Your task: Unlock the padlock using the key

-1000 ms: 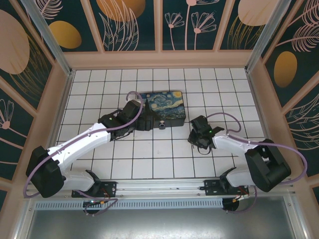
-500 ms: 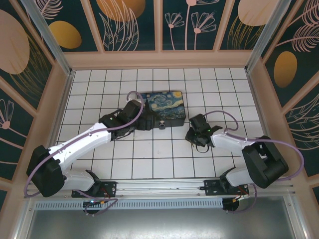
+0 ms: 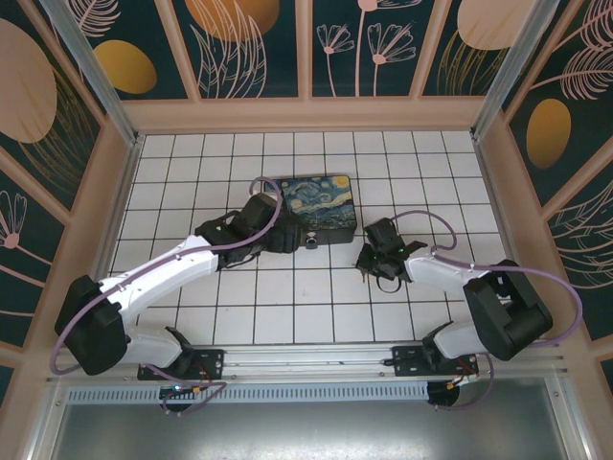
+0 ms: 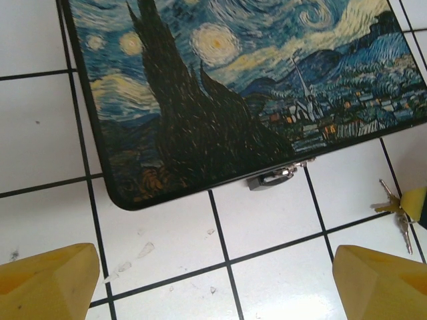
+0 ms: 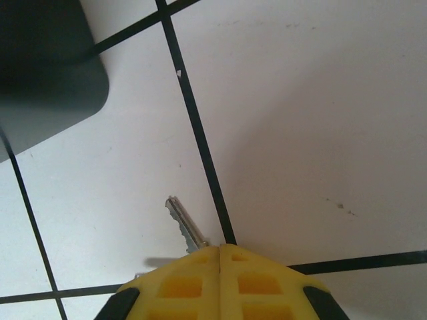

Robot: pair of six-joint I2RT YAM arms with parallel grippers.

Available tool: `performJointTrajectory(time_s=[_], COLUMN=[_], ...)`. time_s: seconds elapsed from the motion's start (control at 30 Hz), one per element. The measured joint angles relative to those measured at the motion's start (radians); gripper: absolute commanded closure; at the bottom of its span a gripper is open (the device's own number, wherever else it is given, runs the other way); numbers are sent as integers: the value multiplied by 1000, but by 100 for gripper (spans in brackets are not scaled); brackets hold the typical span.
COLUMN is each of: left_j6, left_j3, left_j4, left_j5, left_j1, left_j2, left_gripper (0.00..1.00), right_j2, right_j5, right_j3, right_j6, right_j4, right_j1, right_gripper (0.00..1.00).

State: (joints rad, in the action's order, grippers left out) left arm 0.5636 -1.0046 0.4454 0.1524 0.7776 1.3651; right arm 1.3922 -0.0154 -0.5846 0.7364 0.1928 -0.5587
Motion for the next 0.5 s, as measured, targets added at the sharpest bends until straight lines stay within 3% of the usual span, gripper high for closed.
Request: performJointTrajectory(time_s=[0.27,0.5], left_j6=[-14,60], left_j3=[-13,82], left_j4=[-23,-290], left_j5=[-67,-343], left_j1=[16,50], left_j2=[24,70], left_gripper=[14,32], right_j2=[-90,-178], right_j5=[26,98], right_j3=[0,-4], right_j6=[-73,-111], right_j4=[45,64], right_j1=[1,2], right_gripper=[100,100])
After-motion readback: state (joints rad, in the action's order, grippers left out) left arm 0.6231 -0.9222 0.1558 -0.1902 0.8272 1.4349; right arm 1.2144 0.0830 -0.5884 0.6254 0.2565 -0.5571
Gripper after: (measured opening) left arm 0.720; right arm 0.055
